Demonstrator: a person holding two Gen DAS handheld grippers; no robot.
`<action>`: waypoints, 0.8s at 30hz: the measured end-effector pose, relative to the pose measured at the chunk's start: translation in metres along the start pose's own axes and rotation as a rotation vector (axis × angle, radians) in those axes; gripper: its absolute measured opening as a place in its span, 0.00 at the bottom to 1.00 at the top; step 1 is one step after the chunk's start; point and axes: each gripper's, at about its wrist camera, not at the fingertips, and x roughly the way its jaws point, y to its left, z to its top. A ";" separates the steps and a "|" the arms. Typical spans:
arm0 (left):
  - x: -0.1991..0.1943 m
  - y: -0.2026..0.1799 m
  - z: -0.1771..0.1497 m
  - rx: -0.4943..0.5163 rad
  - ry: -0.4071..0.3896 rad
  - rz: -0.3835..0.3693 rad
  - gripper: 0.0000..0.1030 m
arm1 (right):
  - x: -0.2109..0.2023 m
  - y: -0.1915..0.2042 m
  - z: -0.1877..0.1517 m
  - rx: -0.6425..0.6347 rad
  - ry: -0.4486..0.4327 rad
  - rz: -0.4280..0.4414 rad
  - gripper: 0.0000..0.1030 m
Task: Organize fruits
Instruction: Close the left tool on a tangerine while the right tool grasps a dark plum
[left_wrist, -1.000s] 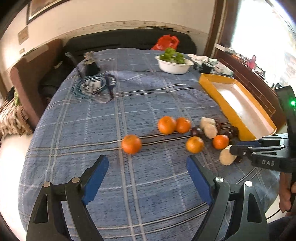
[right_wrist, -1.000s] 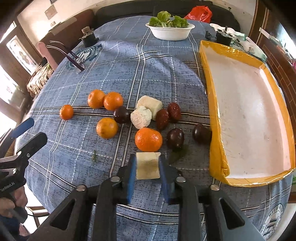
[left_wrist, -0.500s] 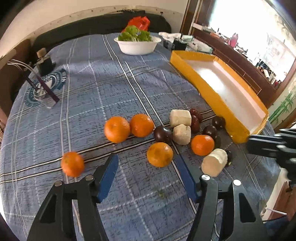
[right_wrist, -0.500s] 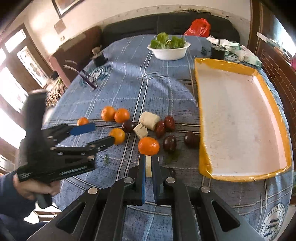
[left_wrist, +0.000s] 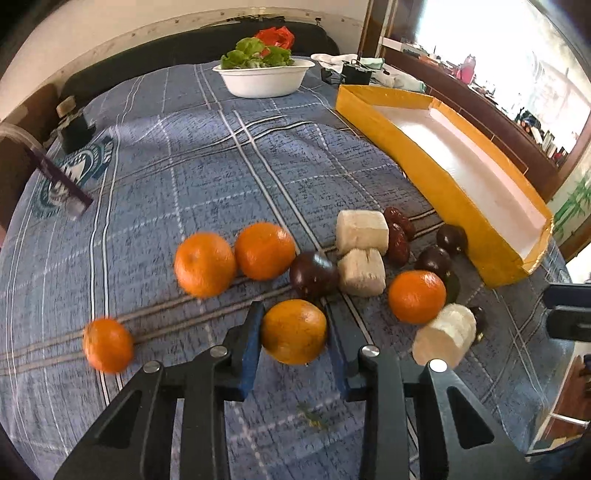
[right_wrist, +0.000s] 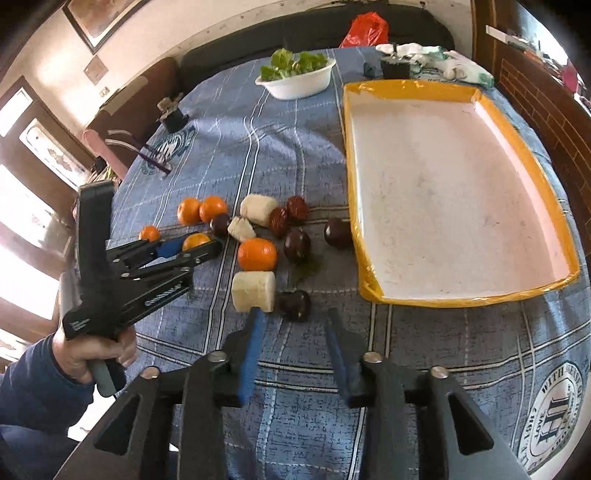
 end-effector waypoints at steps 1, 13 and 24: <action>-0.003 0.001 -0.003 -0.008 0.000 -0.006 0.30 | 0.003 0.001 -0.001 -0.012 0.002 -0.012 0.45; -0.041 0.014 -0.027 -0.078 -0.027 -0.003 0.31 | 0.045 0.004 0.002 -0.068 0.050 -0.012 0.39; -0.045 0.009 -0.033 -0.091 -0.026 -0.014 0.31 | 0.050 -0.001 0.007 -0.075 0.054 0.036 0.29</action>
